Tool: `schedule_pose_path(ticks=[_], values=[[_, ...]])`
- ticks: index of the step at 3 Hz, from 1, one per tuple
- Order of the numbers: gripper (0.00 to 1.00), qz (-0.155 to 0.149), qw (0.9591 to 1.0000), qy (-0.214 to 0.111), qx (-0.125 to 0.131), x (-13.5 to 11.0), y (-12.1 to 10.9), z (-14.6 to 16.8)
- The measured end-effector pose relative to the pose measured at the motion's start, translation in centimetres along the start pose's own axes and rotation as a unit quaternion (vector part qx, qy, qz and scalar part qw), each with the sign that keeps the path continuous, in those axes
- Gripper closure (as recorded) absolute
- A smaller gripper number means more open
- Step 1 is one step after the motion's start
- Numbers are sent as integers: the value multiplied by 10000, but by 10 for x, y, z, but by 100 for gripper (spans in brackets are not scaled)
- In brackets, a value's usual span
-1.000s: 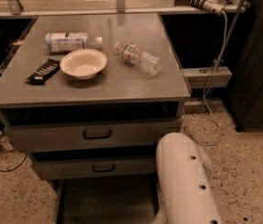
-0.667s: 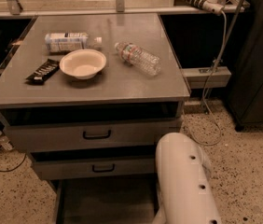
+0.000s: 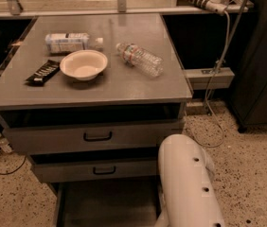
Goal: Open bottom drawer
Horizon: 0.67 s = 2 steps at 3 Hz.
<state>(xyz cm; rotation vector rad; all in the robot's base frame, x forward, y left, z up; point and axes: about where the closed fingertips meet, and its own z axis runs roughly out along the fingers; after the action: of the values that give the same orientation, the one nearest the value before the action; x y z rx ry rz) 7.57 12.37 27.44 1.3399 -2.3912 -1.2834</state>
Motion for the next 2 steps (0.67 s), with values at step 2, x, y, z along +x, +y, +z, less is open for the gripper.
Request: schedule_pose_path(ticks=[2], values=[[0, -3, 10000, 5, -21, -1, 1, -1]])
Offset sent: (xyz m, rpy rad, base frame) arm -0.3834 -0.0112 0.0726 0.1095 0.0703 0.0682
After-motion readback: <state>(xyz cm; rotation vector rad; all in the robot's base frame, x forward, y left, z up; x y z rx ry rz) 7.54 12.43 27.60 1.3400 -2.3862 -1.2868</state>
